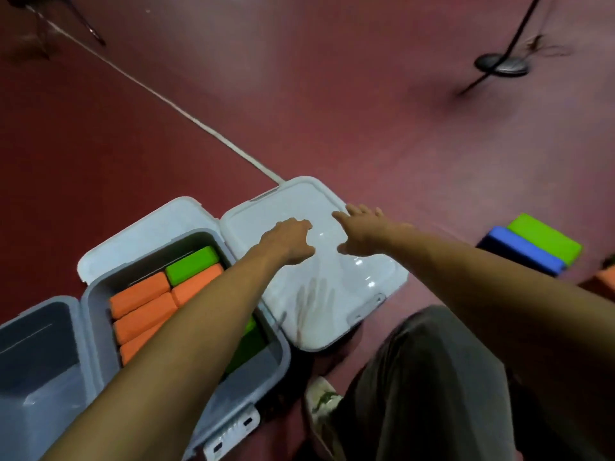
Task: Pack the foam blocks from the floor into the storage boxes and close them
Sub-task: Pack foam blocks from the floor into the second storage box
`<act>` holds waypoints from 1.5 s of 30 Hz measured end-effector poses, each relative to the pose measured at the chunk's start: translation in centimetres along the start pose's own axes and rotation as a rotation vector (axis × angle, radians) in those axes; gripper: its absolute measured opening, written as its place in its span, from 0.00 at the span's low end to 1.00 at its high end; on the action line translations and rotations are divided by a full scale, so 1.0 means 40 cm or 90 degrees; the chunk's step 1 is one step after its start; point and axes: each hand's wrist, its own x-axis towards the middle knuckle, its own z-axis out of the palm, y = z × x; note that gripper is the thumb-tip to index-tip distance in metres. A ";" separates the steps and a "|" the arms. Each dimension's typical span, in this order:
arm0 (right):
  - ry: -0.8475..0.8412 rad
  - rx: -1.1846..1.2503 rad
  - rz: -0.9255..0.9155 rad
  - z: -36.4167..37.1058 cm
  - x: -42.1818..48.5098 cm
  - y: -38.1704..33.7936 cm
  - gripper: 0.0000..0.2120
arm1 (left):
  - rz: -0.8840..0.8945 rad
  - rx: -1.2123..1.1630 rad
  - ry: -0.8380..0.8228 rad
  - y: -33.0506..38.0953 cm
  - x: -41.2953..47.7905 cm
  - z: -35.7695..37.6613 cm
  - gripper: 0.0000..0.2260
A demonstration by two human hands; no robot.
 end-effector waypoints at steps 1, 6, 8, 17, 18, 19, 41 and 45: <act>0.007 0.011 0.021 -0.011 -0.031 0.034 0.39 | 0.025 0.009 0.003 0.047 0.005 -0.011 0.29; 0.004 0.018 0.135 -0.059 -0.206 0.217 0.40 | 0.151 0.041 0.009 0.299 0.021 -0.069 0.27; 0.004 0.025 0.183 -0.081 -0.277 0.303 0.38 | 0.206 0.058 0.006 0.406 0.026 -0.099 0.29; -0.006 0.065 0.389 -0.129 -0.624 0.730 0.35 | 0.356 0.165 -0.017 0.882 0.044 -0.128 0.32; -0.004 0.070 0.410 -0.125 -0.661 0.770 0.35 | 0.372 0.171 -0.015 0.938 0.043 -0.126 0.32; -0.001 0.073 0.424 -0.117 -0.697 0.806 0.34 | 0.388 0.173 -0.013 0.994 0.040 -0.122 0.32; -0.097 0.280 0.609 0.542 -1.130 1.269 0.34 | 0.606 0.296 -0.174 1.752 -0.043 0.452 0.25; -0.132 0.344 0.621 0.699 -1.109 1.292 0.35 | 0.631 0.345 -0.244 1.808 -0.018 0.618 0.28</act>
